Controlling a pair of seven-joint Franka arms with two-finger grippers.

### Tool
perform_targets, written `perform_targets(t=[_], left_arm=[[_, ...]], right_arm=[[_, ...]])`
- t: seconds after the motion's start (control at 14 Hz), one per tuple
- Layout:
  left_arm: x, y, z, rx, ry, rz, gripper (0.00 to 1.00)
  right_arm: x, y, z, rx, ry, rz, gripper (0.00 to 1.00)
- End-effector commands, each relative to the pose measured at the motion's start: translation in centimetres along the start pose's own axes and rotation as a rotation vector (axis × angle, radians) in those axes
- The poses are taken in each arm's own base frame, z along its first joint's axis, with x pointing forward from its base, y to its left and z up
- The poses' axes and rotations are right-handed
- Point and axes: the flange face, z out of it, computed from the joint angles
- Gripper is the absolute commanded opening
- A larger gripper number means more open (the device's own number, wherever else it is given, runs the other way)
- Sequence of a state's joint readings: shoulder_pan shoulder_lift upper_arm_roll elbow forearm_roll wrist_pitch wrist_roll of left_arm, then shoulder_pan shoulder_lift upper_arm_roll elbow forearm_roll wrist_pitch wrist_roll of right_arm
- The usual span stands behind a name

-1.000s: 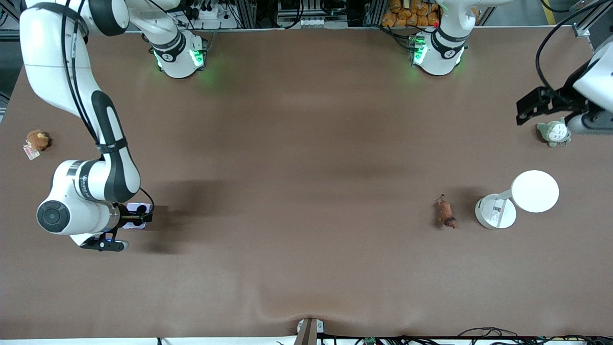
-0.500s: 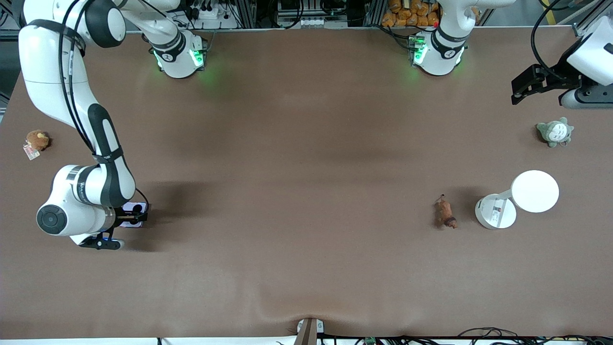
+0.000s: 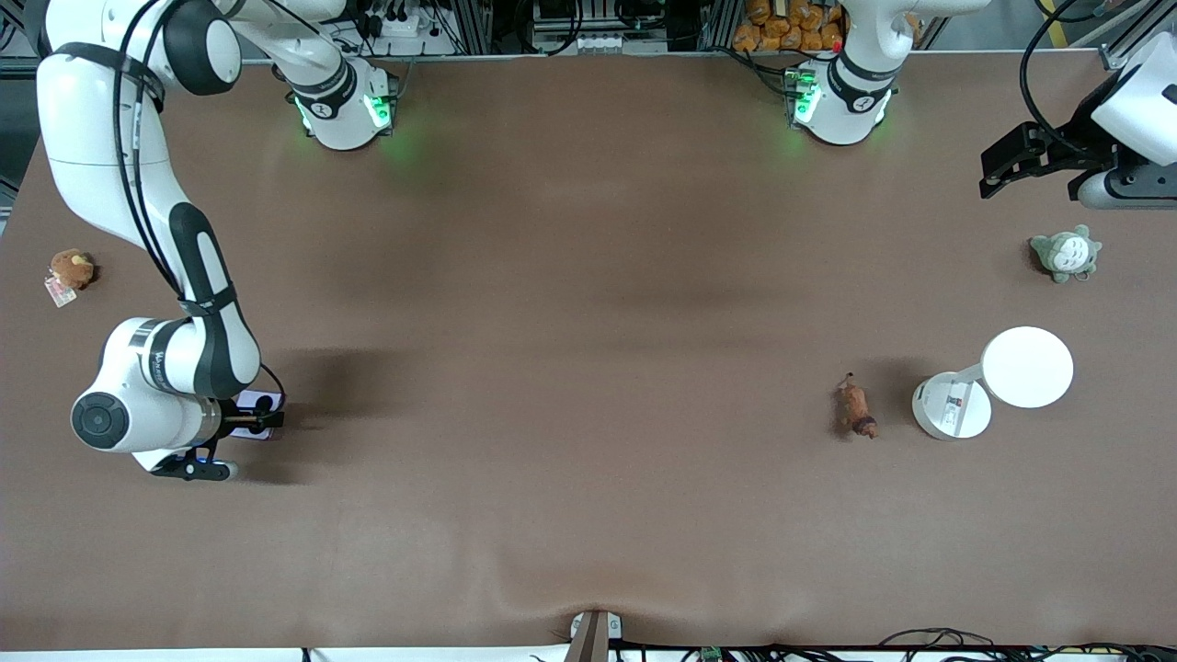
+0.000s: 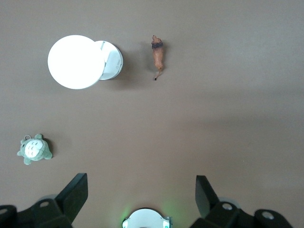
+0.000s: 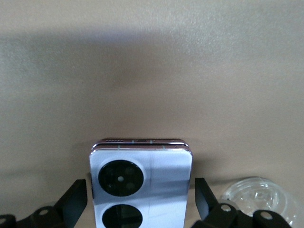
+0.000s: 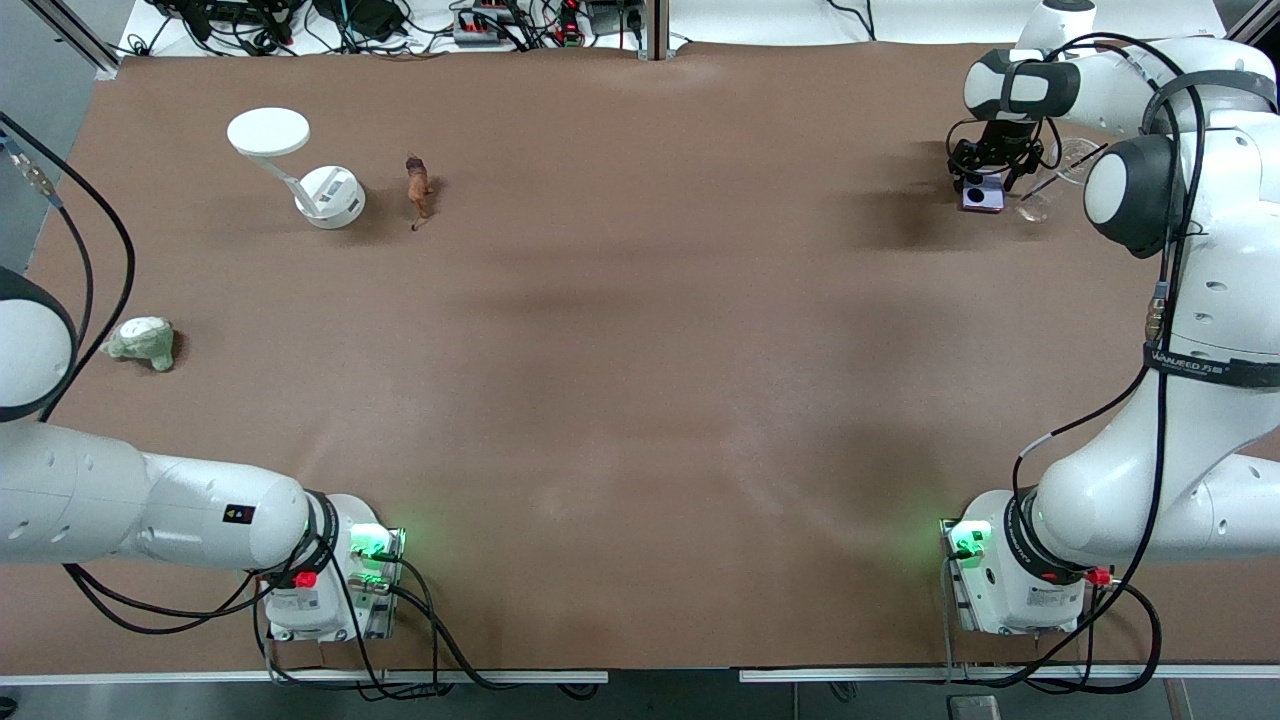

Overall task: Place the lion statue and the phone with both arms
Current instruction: 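Lower the phone beside the glass cup and open the right gripper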

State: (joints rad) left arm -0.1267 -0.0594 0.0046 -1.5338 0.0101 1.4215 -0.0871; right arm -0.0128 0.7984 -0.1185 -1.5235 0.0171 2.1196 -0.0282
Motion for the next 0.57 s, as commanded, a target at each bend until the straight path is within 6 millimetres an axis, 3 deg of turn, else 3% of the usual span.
perform_targets(t=[0.0, 0.36, 0.5], left_arm=[[-0.9, -0.9, -0.5, -0.014, -0.005, -0.031, 1.00], [-1.0, -0.8, -0.4, -0.012, -0.010, -0.030, 1.00], [-0.9, -0.8, -0.3, -0.011, -0.013, -0.030, 1.00]], right_arm=[[0.9, -0.2, -3.2, 0.011, 0.051, -0.007, 1.00], [1.8, -0.5, -10.6, 0.016, 0.113, -0.013, 1.00], [0.8, -0.4, -16.2, 0.023, 0.183, -0.014, 1.00]])
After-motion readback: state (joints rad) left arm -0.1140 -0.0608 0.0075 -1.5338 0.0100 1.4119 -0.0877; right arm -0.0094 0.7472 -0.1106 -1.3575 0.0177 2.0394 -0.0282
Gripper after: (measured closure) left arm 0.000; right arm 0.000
